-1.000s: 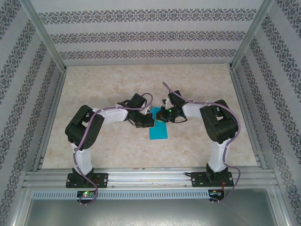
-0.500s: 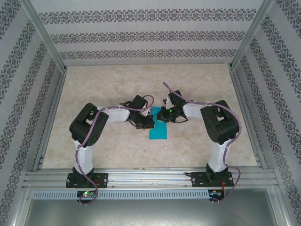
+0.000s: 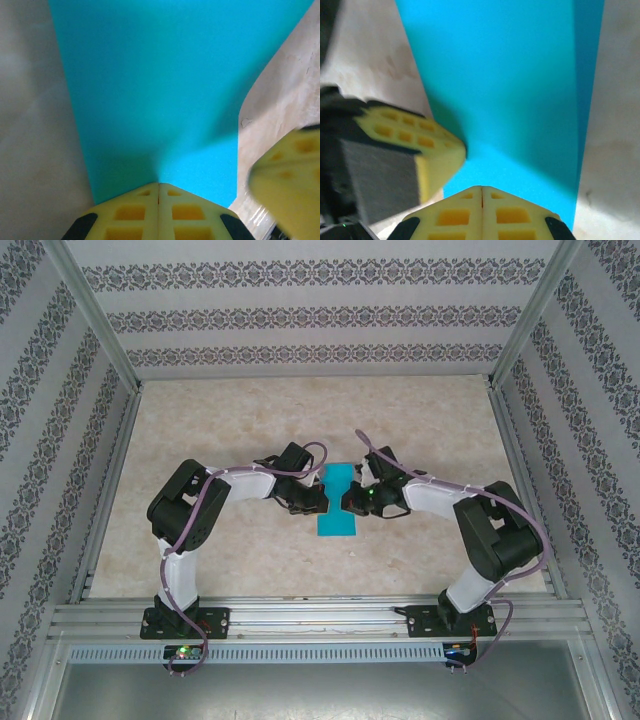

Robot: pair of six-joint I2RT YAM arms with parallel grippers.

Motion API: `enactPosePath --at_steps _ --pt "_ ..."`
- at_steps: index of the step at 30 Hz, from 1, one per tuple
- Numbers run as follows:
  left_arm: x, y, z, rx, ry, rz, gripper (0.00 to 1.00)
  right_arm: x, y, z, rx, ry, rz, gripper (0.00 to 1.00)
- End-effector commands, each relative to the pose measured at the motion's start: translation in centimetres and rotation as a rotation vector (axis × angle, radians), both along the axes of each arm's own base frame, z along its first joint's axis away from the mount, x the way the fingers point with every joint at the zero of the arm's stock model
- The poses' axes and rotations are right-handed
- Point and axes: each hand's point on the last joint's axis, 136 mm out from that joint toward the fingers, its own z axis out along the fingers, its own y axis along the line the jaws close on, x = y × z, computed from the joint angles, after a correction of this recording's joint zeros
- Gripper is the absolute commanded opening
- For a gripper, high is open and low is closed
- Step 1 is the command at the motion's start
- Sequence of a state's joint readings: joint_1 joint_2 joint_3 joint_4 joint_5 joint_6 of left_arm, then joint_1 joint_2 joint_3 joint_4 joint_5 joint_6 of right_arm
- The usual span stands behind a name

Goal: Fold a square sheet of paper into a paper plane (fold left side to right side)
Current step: Hold the square sheet of paper at the center of the table, then first fold the square sheet of paper in half at the center of the table.

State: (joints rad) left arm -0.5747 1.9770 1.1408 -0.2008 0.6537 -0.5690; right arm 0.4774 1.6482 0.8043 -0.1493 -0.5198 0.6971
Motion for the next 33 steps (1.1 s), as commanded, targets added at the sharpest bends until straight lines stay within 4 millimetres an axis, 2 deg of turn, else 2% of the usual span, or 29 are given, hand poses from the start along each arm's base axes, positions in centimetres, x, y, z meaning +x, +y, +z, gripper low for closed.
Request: enactPosePath --at_steps 1,6,12,18,23,33 --pt "-1.9 1.3 -2.1 0.095 0.074 0.018 0.06 -1.5 0.2 -1.4 -0.027 0.056 0.001 0.00" --pt "-2.0 1.0 -2.2 0.095 0.083 0.030 0.06 -2.3 0.6 -2.5 -0.054 0.086 0.022 0.00" --pt "-2.0 1.0 -2.2 0.094 0.088 0.043 0.07 -3.0 -0.7 -4.1 -0.145 0.129 0.029 0.00" --pt "-0.7 -0.3 0.3 0.033 0.039 0.039 0.08 -3.8 -2.7 -5.5 -0.264 0.164 0.045 0.00" --pt "1.0 -1.5 2.2 -0.038 -0.020 0.041 0.08 -3.9 -3.2 -5.9 -0.289 0.165 0.047 0.00" --pt "2.8 -1.0 1.0 -0.059 -0.068 0.092 0.06 -3.8 -3.6 -6.1 -0.302 0.167 0.047 0.00"
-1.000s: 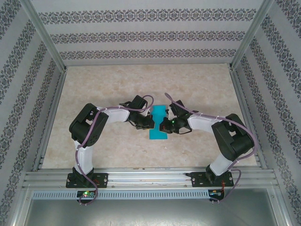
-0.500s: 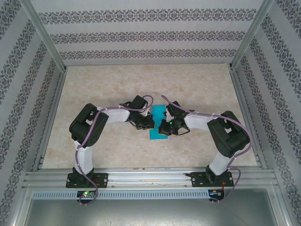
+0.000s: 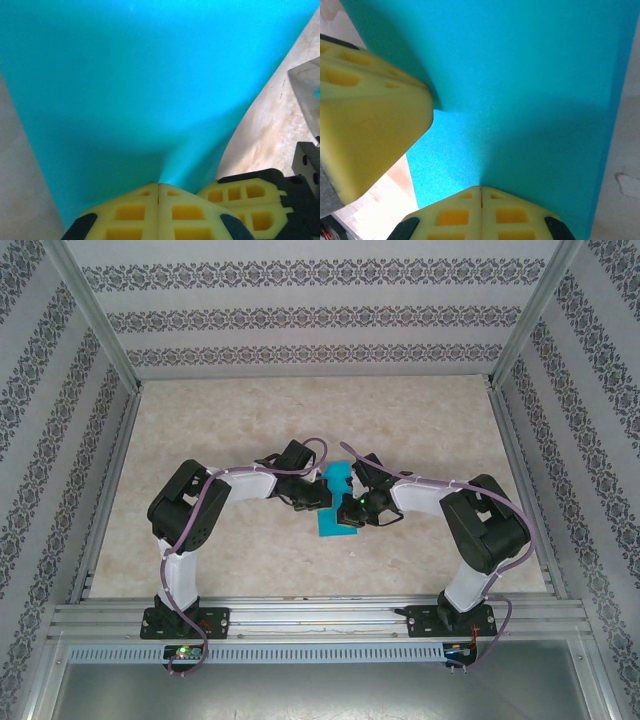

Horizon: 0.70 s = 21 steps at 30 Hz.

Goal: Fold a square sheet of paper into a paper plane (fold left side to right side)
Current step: First fold the square sheet of paper in half at the center of the table.

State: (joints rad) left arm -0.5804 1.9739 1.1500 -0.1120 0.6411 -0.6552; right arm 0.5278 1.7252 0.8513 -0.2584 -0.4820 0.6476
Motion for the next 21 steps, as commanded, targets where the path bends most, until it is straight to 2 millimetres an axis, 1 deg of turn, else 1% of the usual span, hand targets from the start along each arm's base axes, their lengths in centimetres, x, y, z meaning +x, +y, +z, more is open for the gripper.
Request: enactPosePath --at_steps 1,5,12,17,21 --pt "1.2 0.2 -0.4 -0.006 -0.036 0.029 0.07 -1.9 -3.9 -3.7 -0.207 0.083 -0.023 0.00" --pt "1.4 0.7 -1.2 0.015 -0.042 0.037 0.06 -2.0 -4.1 -3.9 -0.213 0.088 -0.023 0.00" --pt "1.8 2.1 -2.6 0.058 -0.046 0.071 0.07 -2.2 -4.5 -4.0 -0.235 0.096 -0.016 0.00" --pt "2.1 3.3 -3.3 0.087 -0.053 0.090 0.07 -2.5 -4.9 -4.2 -0.255 0.109 -0.011 0.00" --pt "2.8 4.1 -3.6 0.096 -0.070 0.111 0.06 -2.7 -5.0 -4.4 -0.260 0.119 -0.006 0.00"
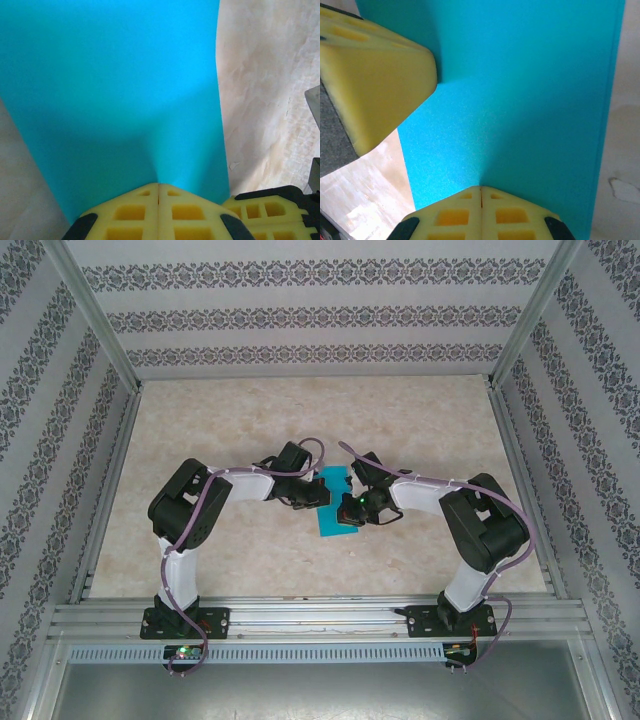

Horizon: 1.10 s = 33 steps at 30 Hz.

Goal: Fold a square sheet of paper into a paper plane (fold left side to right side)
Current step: First fold the square sheet of paper in half at the center of the table.

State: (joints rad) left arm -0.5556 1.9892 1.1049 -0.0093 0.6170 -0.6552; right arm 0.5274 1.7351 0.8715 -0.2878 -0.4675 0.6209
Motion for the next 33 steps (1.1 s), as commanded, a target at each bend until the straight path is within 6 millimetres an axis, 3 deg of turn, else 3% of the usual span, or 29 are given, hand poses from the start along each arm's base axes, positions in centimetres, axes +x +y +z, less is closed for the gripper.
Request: enactPosePath --at_steps 1,20,33 --pt "1.8 3.4 -2.5 0.101 -0.027 0.082 0.06 -3.0 -4.8 -4.3 -0.239 0.124 -0.021 0.00" --pt "9.0 7.0 -1.7 0.134 -0.124 0.168 0.07 -3.4 -4.5 -4.6 -0.227 0.150 -0.009 0.00" --pt "12.7 7.6 -1.7 0.134 -0.148 0.214 0.07 -3.3 -4.4 -4.7 -0.226 0.155 -0.018 0.00"
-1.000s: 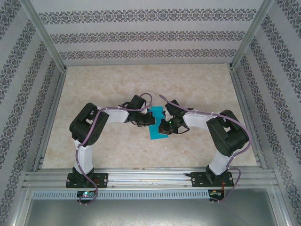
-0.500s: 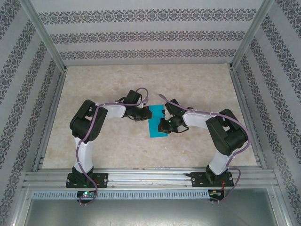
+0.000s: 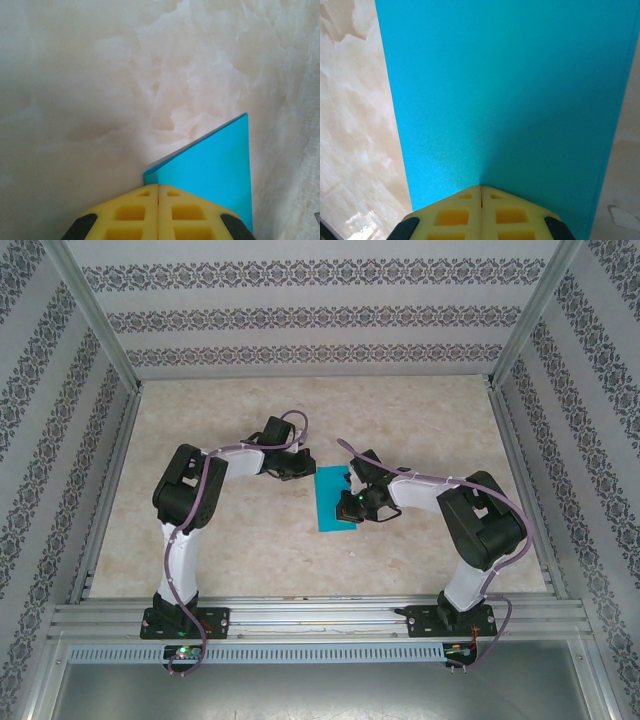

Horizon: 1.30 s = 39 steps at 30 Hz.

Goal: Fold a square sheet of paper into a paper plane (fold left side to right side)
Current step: First fold the square sheet of paper in half at the center of the table.

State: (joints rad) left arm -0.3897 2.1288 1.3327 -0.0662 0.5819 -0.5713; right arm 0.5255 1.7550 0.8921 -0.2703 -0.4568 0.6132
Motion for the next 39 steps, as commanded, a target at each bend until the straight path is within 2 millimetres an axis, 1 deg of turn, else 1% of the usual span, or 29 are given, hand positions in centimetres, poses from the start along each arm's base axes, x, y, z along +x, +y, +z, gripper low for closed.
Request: enactPosePath --at_steps 1,5,15,18,22,24,27,30,34,36,39 --pt "3.1 3.2 -2.1 0.106 -0.045 0.095 0.07 -4.3 -4.7 -4.7 -0.224 0.179 -0.025 0.00" --pt "3.4 3.4 -2.5 0.111 -0.040 0.104 0.07 -4.2 -4.6 -4.5 -0.215 0.176 -0.030 0.00" --pt "4.9 3.1 -1.6 0.100 -0.055 0.104 0.07 -3.9 -4.3 -4.3 -0.197 0.169 -0.054 0.00" --pt "5.2 3.0 -0.7 0.094 -0.067 0.098 0.07 -3.8 -4.3 -4.3 -0.194 0.165 -0.062 0.00" --pt "4.8 3.0 1.6 0.080 -0.103 0.097 0.07 -3.5 -4.3 -4.0 -0.194 0.146 -0.078 0.00" --pt "4.2 3.1 2.9 0.076 -0.118 0.095 0.07 -3.3 -4.3 -3.8 -0.192 0.134 -0.089 0.00" --pt "2.5 3.3 4.9 0.075 -0.130 0.089 0.07 -3.0 -4.5 -3.5 -0.194 0.113 -0.105 0.00" --pt "-0.2 3.2 6.3 0.074 -0.128 0.076 0.07 -2.8 -5.1 -3.5 -0.210 0.092 -0.127 0.00" --pt "-3.6 2.3 6.8 0.047 -0.099 0.057 0.07 -2.8 -5.3 -3.4 -0.210 0.087 -0.135 0.00" --pt "-5.2 1.3 6.7 0.019 -0.076 0.043 0.07 -2.8 -5.3 -3.4 -0.208 0.090 -0.132 0.00" --pt "-6.9 -0.3 6.7 -0.016 -0.057 0.021 0.07 -2.8 -5.2 -3.5 -0.203 0.092 -0.128 0.00"
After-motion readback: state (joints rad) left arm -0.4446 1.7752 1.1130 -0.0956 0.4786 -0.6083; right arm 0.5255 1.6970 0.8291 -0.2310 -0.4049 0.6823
